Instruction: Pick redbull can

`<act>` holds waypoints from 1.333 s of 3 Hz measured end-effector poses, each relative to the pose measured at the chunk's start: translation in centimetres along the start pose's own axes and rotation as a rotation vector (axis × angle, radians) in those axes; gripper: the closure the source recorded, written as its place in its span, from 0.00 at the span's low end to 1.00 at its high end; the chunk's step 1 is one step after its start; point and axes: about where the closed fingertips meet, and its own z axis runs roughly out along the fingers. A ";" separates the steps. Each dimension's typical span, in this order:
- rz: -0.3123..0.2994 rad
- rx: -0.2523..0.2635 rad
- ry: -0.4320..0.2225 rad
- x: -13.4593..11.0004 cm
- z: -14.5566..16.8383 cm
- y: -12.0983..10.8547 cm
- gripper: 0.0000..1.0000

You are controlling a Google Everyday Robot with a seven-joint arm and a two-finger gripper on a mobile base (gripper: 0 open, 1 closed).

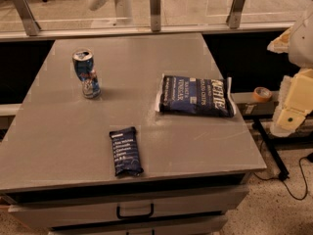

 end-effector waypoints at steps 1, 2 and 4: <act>0.000 0.000 0.000 0.0 0.0 0.0 0.00; 0.001 -0.007 -0.105 -2.6 0.2 -0.2 0.00; 0.038 -0.090 -0.543 -14.8 2.6 -0.8 0.00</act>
Offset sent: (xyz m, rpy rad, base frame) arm 0.0291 0.0882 0.0178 0.3770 -0.0579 0.1025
